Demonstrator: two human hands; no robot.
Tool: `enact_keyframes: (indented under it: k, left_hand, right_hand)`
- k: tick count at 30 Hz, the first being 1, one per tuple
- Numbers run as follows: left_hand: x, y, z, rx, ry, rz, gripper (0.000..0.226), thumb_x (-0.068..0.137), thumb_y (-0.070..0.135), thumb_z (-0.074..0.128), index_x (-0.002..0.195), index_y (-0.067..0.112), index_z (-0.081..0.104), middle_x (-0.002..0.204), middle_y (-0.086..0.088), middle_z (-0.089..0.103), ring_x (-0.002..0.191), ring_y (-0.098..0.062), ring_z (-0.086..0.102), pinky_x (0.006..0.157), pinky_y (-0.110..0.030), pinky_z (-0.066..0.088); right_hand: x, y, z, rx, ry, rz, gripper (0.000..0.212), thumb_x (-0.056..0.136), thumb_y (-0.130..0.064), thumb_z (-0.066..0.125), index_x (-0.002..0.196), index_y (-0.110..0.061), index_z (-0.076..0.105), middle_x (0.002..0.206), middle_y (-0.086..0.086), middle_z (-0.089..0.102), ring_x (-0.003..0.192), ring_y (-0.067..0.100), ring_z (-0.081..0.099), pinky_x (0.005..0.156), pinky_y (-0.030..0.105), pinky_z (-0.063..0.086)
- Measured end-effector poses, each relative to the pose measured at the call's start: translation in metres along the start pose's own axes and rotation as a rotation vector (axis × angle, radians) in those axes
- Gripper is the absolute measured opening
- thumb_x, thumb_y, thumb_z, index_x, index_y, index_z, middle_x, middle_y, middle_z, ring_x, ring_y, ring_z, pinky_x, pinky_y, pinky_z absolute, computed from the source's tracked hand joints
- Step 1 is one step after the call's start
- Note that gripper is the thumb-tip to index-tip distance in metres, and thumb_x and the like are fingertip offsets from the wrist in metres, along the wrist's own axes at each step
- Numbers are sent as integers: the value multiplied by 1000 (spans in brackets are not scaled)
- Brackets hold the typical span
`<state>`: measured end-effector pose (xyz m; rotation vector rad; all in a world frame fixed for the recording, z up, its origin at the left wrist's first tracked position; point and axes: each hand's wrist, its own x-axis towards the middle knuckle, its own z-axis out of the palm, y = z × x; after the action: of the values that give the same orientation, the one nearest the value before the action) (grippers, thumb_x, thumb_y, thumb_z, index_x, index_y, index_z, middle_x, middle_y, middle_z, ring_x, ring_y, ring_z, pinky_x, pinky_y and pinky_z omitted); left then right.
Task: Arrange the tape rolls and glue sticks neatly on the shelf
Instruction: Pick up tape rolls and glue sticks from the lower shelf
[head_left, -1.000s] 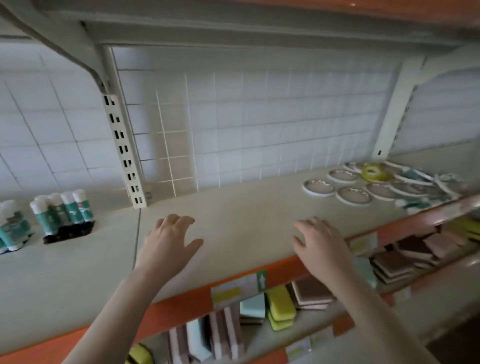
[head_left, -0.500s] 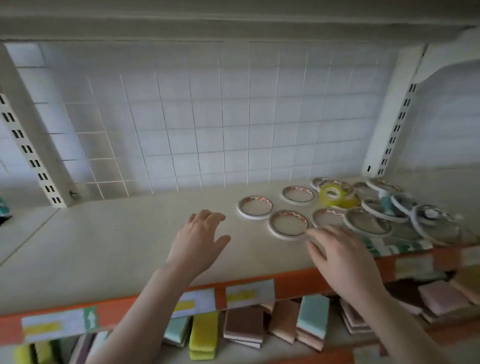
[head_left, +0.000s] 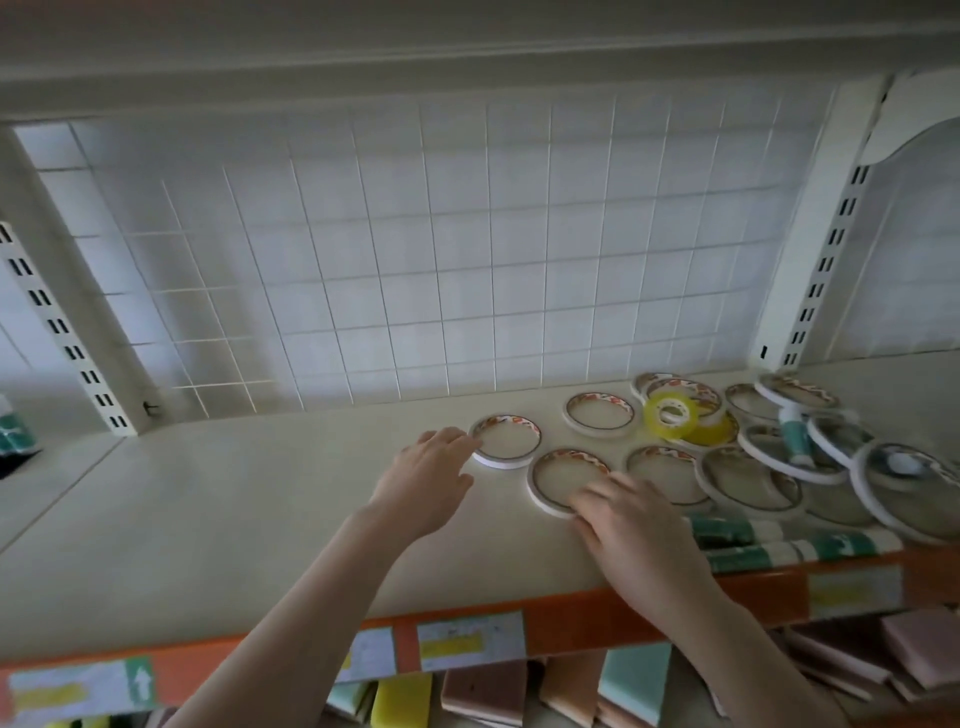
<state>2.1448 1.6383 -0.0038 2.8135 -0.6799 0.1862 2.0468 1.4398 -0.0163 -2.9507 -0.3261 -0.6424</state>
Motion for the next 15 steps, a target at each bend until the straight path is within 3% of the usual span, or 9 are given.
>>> enact_keyframes:
  k: [4, 6, 7, 9, 12, 15]
  left_hand:
    - [20, 2, 9, 52, -36, 111, 41, 95, 8, 42, 133, 22, 46, 143, 7, 40, 131, -18, 33, 104, -35, 33]
    - [26, 3, 12, 102, -30, 164, 39, 93, 3, 39, 125, 22, 52, 134, 7, 47, 127, -17, 39, 98, -33, 36]
    - [28, 4, 13, 117, -35, 181, 39, 93, 4, 38, 123, 23, 53, 130, 8, 50, 124, -17, 41, 97, -32, 37]
    - [30, 5, 14, 145, -34, 194, 35, 94, 8, 38, 121, 24, 56, 127, 8, 53, 120, -17, 46, 94, -30, 37]
    - [31, 3, 13, 216, 19, 219, 26, 96, 18, 39, 112, 23, 60, 115, 6, 59, 108, -18, 52, 86, -26, 35]
    - [27, -2, 10, 237, 49, 245, 21, 97, 24, 41, 102, 21, 61, 104, 3, 61, 100, -21, 54, 86, -27, 33]
  right_hand:
    - [1, 2, 4, -5, -29, 30, 19, 62, -19, 83, 70, -27, 67, 70, -12, 61, 71, 11, 57, 64, 25, 48]
    - [0, 1, 2, 34, -66, 32, 13, 84, -19, 65, 97, -24, 68, 96, -10, 63, 95, 13, 55, 83, 28, 43]
    - [-1, 2, 2, 71, -67, 34, 21, 92, -19, 52, 109, -23, 63, 108, -9, 60, 105, 13, 50, 90, 27, 37]
    - [-2, 4, 5, 94, -51, 43, 27, 96, -16, 43, 116, -23, 60, 114, -8, 58, 111, 14, 46, 93, 26, 33]
    - [0, 1, 6, 72, -47, 75, 18, 80, -11, 66, 92, -23, 70, 88, -8, 64, 91, 15, 57, 78, 26, 43]
    - [0, 2, 10, 46, -7, 84, 28, 49, -11, 86, 63, -27, 68, 60, -13, 57, 62, 9, 56, 54, 19, 44]
